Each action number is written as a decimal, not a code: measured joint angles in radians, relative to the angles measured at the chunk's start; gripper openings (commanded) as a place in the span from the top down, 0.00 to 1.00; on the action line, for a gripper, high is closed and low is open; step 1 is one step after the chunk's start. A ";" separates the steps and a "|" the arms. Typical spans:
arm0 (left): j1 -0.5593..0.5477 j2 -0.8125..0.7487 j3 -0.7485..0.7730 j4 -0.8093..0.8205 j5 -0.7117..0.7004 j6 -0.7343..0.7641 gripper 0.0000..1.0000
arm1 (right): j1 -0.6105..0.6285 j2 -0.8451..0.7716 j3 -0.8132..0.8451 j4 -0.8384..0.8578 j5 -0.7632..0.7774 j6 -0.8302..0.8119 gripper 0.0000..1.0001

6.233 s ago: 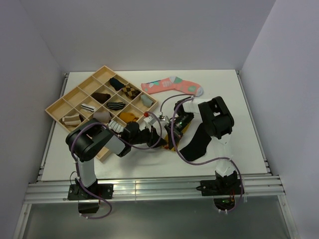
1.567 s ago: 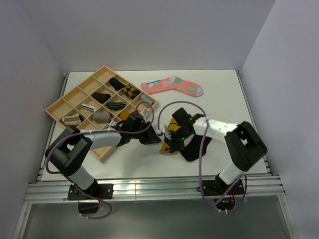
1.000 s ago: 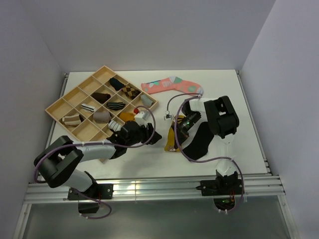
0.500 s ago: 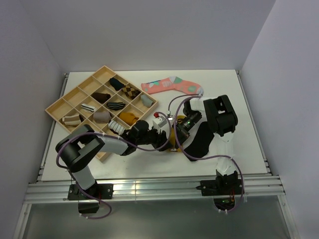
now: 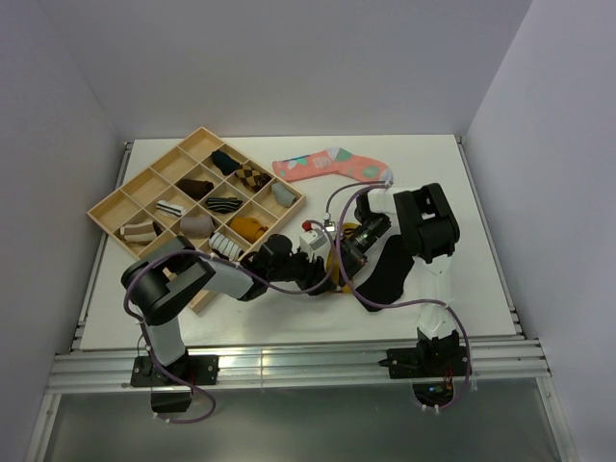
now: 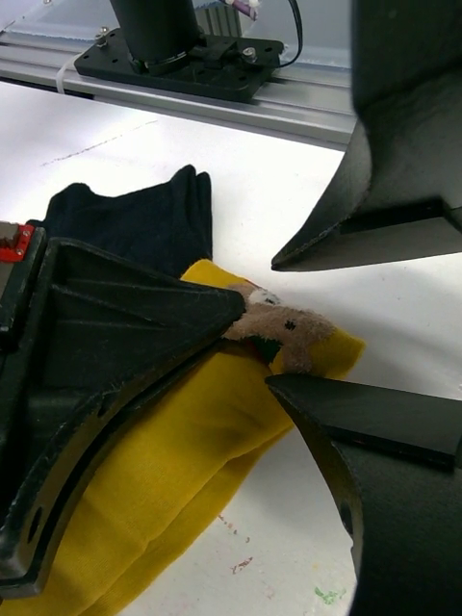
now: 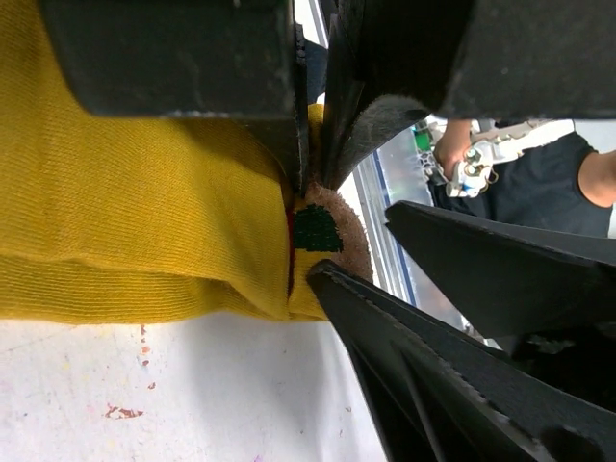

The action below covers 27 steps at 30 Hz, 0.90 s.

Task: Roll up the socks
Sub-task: Roll the sock at the center of the board.

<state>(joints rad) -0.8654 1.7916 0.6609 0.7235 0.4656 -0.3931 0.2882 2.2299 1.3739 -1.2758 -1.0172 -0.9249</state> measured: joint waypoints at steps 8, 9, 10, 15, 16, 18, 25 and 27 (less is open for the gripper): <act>-0.001 0.041 0.011 0.017 -0.010 -0.005 0.67 | -0.006 0.000 0.000 0.001 0.002 0.013 0.94; -0.001 0.045 0.011 0.018 -0.011 -0.007 0.75 | -0.007 0.000 0.000 0.002 0.002 0.016 0.94; -0.001 0.048 0.012 0.018 -0.010 -0.013 0.79 | -0.008 0.000 0.000 0.005 0.002 0.019 0.94; -0.005 0.058 0.024 0.009 -0.013 -0.024 1.00 | -0.011 -0.003 -0.010 0.038 0.008 0.055 0.87; -0.007 0.058 0.028 0.003 -0.014 -0.030 1.00 | -0.011 -0.007 -0.018 0.047 0.007 0.066 0.83; -0.010 0.059 0.035 -0.014 -0.021 -0.045 1.00 | -0.013 -0.030 -0.049 0.084 0.010 0.097 0.72; -0.032 -0.034 0.077 -0.253 -0.159 -0.094 1.00 | -0.014 -0.308 -0.207 0.348 0.119 0.231 0.54; -0.035 -0.088 0.084 -0.357 -0.213 -0.102 1.00 | -0.014 -0.386 -0.224 0.406 0.147 0.262 0.54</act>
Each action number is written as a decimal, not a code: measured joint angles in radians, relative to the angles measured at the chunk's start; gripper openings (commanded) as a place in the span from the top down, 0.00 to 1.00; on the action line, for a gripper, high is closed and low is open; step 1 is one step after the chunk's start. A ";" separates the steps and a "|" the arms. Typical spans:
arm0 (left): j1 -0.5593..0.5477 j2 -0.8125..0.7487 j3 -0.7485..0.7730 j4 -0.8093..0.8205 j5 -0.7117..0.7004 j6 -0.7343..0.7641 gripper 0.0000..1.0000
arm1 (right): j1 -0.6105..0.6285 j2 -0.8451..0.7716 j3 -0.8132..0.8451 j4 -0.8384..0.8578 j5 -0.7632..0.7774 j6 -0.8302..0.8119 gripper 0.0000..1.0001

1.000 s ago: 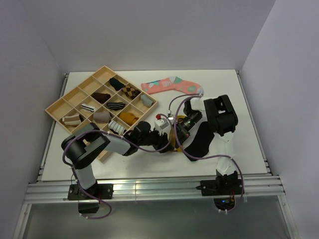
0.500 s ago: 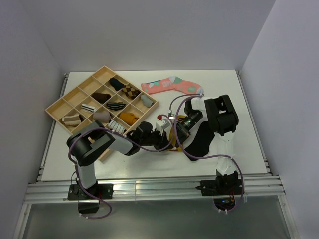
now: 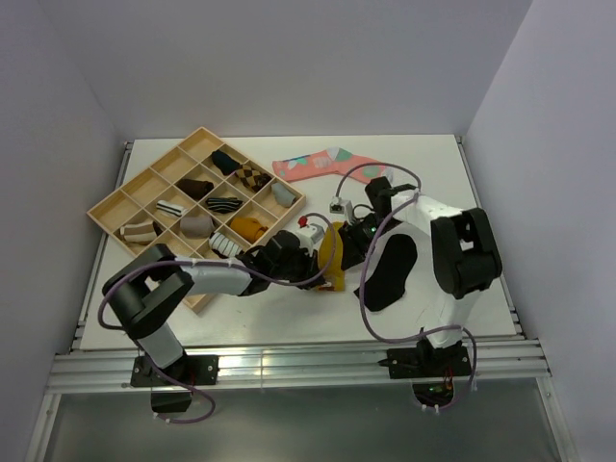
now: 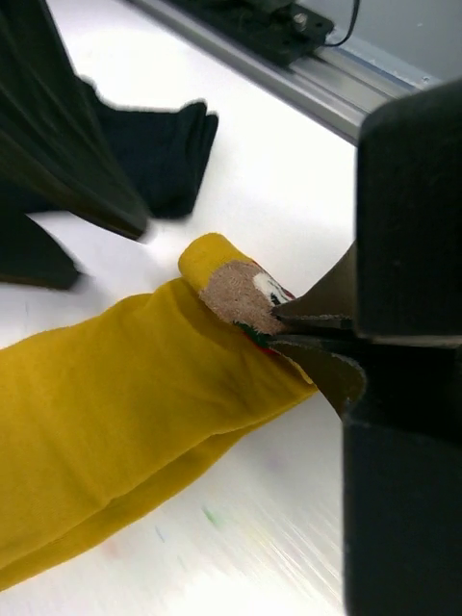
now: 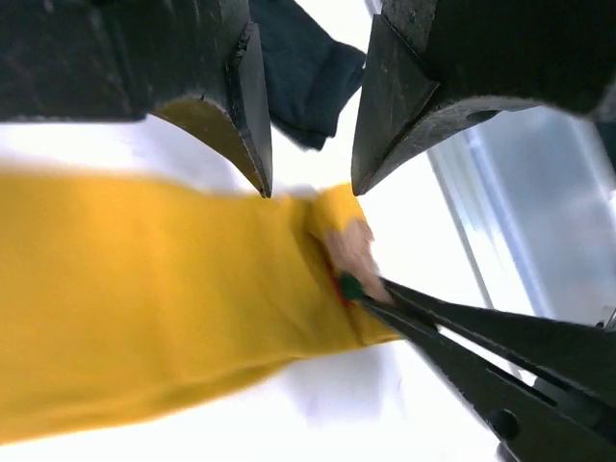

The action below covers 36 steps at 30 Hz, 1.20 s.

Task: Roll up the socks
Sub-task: Roll the sock at the center of the board.

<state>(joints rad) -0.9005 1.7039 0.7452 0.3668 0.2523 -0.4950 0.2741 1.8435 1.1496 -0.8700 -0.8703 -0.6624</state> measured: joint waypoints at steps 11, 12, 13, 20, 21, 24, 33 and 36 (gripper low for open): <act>-0.020 -0.127 0.016 -0.303 -0.138 -0.061 1.00 | -0.007 -0.076 -0.063 0.205 0.101 0.084 0.59; -0.023 -0.123 0.017 -0.311 -0.133 -0.068 1.00 | -0.009 -0.080 -0.082 0.217 0.107 0.087 0.59; -0.024 -0.114 0.021 -0.320 -0.124 -0.074 1.00 | -0.011 -0.088 -0.106 0.235 0.114 0.090 0.60; -0.024 0.036 0.170 -0.409 -0.023 -0.123 1.00 | -0.021 -0.231 -0.230 0.333 0.159 0.101 0.61; -0.024 0.058 0.195 -0.421 -0.005 -0.132 1.00 | -0.022 -0.252 -0.241 0.346 0.164 0.101 0.61; -0.014 0.106 0.243 -0.444 0.056 -0.167 1.00 | -0.025 -0.328 -0.283 0.394 0.171 0.094 0.61; 0.074 0.204 0.303 -0.489 0.275 -0.267 1.00 | -0.026 -0.487 -0.418 0.418 0.114 -0.103 0.57; 0.089 0.239 0.333 -0.518 0.334 -0.279 1.00 | -0.019 -0.500 -0.430 0.390 0.092 -0.195 0.54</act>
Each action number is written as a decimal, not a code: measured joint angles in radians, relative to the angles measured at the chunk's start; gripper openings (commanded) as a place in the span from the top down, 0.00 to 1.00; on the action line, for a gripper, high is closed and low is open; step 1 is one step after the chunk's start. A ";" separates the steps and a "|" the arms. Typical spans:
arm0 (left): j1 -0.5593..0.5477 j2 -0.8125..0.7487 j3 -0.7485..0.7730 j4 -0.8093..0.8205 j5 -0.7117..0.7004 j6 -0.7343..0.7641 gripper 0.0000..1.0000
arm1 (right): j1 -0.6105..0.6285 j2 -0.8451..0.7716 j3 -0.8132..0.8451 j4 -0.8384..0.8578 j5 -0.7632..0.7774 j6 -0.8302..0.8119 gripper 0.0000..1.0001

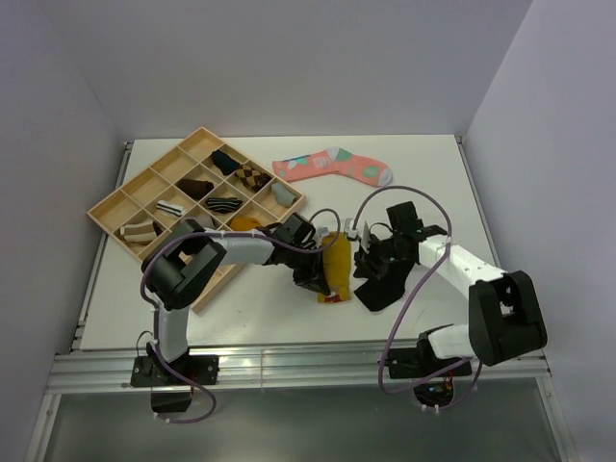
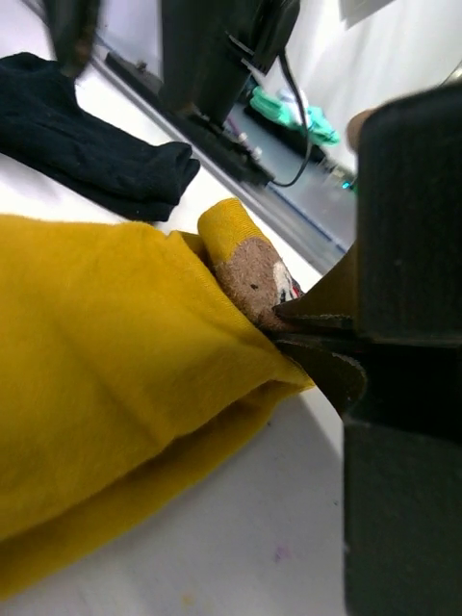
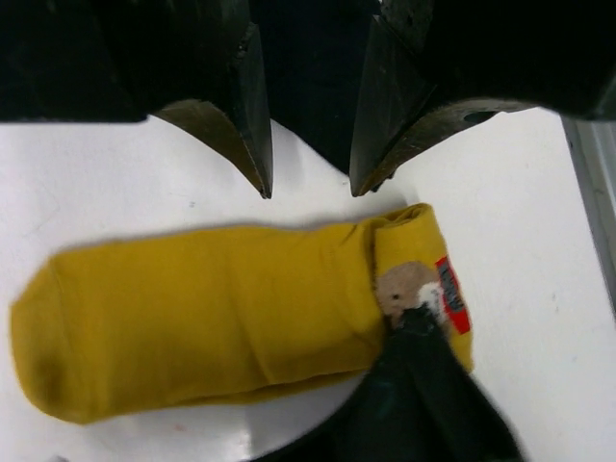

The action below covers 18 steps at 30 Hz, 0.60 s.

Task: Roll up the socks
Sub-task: Roll the sock at the center of the board.

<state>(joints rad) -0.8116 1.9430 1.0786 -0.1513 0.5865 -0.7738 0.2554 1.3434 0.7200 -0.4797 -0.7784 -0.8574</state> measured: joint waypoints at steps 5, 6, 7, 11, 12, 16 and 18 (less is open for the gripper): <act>0.013 0.036 0.040 -0.057 0.057 -0.002 1.00 | 0.064 -0.057 -0.053 -0.008 0.004 -0.095 0.48; 0.016 0.039 0.047 -0.071 0.062 -0.001 1.00 | 0.089 -0.073 -0.070 0.000 0.010 -0.106 0.48; 0.019 0.045 0.055 -0.087 0.066 -0.001 1.00 | 0.117 -0.093 -0.092 0.014 0.021 -0.114 0.48; 0.028 0.061 0.084 -0.139 0.076 0.002 1.00 | 0.225 -0.151 -0.171 0.066 0.067 -0.124 0.45; 0.030 0.065 0.090 -0.148 0.080 0.002 1.00 | 0.251 -0.161 -0.186 0.078 0.081 -0.125 0.45; 0.034 0.078 0.106 -0.172 0.090 0.002 1.00 | 0.321 -0.175 -0.211 0.123 0.137 -0.123 0.44; 0.035 0.082 0.111 -0.177 0.097 0.002 1.00 | 0.351 -0.181 -0.223 0.153 0.171 -0.119 0.43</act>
<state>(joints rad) -0.7765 2.0254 1.1893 -0.3283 0.6838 -0.7719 0.6060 1.1622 0.4973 -0.3264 -0.6075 -0.9768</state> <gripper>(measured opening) 0.033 0.561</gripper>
